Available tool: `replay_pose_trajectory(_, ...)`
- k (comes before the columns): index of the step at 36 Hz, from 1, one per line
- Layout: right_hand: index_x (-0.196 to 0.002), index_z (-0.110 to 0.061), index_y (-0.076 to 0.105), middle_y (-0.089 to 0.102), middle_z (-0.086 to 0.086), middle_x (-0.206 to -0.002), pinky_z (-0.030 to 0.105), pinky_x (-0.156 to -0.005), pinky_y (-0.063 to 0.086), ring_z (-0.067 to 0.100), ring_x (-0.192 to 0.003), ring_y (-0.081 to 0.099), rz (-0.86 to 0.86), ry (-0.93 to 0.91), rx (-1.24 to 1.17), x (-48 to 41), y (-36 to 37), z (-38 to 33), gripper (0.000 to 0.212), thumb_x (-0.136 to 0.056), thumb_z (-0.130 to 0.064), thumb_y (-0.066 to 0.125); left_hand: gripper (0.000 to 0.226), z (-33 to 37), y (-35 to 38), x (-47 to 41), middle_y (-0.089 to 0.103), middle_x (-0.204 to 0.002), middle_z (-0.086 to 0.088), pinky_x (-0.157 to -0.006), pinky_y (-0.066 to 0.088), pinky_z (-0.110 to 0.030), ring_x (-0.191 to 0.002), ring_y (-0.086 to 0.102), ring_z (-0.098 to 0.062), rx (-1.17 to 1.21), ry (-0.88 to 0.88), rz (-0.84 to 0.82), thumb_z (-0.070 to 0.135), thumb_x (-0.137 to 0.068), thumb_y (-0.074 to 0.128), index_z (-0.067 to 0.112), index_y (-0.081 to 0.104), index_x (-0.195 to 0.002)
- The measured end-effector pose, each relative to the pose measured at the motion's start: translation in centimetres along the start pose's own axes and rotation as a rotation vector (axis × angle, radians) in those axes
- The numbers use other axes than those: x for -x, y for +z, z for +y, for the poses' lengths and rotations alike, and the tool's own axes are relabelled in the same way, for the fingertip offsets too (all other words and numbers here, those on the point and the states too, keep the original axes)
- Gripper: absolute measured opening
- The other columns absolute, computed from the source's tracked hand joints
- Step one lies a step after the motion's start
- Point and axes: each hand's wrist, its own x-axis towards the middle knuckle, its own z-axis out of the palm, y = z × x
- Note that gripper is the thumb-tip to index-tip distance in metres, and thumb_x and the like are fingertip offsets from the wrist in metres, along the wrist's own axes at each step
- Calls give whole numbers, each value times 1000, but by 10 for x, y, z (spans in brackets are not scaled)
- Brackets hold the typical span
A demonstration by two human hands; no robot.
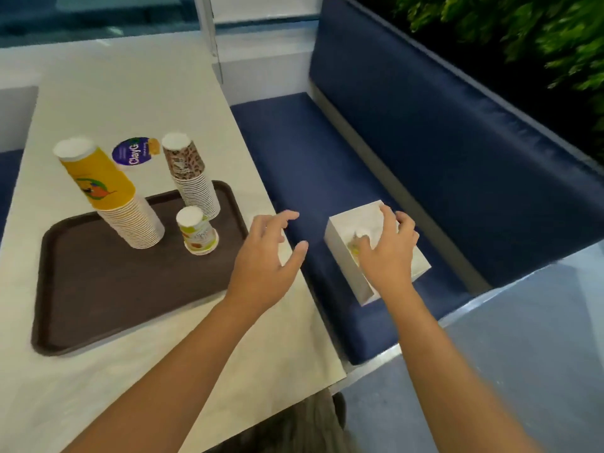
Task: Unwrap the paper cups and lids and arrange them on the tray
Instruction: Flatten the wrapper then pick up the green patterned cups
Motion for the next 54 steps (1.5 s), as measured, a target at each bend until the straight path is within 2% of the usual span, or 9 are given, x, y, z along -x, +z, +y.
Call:
replay_pose_trajectory(6,-158,-29,22,21,9,-162,53,-112,44,37,-139,41,-187,253,-60,-77,17,93,78,-95,-32,67,48,18,113,-84,50,-138,9,-85,53,-18,-103,62,-7,97,-235,-187,40,-101,65,39,46,-144)
replay_pose_trajectory(15,-156,-55,-1,-6,3,-171,44,-109,46,39,-137,48,-536,142,21,-129,104,151,95,-94,-49,70,48,-21,242,-149,53,-146,1,-105,55,-45,-121,60,-24,333,-758,-346,47,-106,50,29,46,-150)
replay_pose_trajectory(21,-155,-46,19,42,9,-150,43,-104,53,33,-125,58,-610,-30,92,-138,145,175,65,-104,-39,57,55,-37,279,-151,54,-152,0,-112,49,-47,-132,57,-26,458,-953,-446,57,-107,43,27,45,-154)
replay_pose_trajectory(30,-140,-26,39,52,6,-128,28,-74,47,19,-90,57,-302,65,-83,-132,104,171,48,-100,-29,64,49,-27,266,-138,65,-131,4,-102,51,-39,-111,63,-17,571,-959,-358,54,-107,44,24,54,-145)
replay_pose_trajectory(35,-128,-31,43,54,-8,-126,36,-94,59,14,-114,59,-40,224,-390,-112,31,139,57,-86,-30,82,53,3,230,-125,65,-121,-5,-97,57,-45,-112,68,-28,724,-1055,-282,56,-101,56,23,51,-142)
replay_pose_trajectory(42,-127,-34,39,50,-11,-125,15,-65,57,8,-109,62,-41,295,-867,-46,-54,62,66,-84,-14,85,63,57,177,-113,70,-130,-13,-98,56,-62,-115,72,-36,1068,-975,-318,79,-82,65,33,60,-124)
replay_pose_trajectory(45,-127,-49,38,49,-27,-122,15,-68,57,-5,-108,60,-55,237,-929,-19,-56,39,72,-82,-19,85,103,76,165,-114,71,-132,-11,-105,51,-63,-121,69,-34,1206,-942,-302,87,-59,78,30,57,-142)
replay_pose_trajectory(51,-134,-48,37,49,-37,-125,22,-88,59,-2,-120,56,-77,109,-905,16,-49,15,78,-81,-21,87,51,111,122,-111,79,-102,-12,-83,62,-46,-91,77,-28,1164,-829,-252,44,-83,80,17,66,-124)
replay_pose_trajectory(54,-144,-33,34,46,-26,-139,24,-99,55,8,-130,53,-163,-35,-862,23,-57,11,77,-83,-41,81,52,109,107,-103,77,-113,-9,-87,62,-47,-103,76,-29,1037,-647,-230,36,-87,80,23,61,-133)
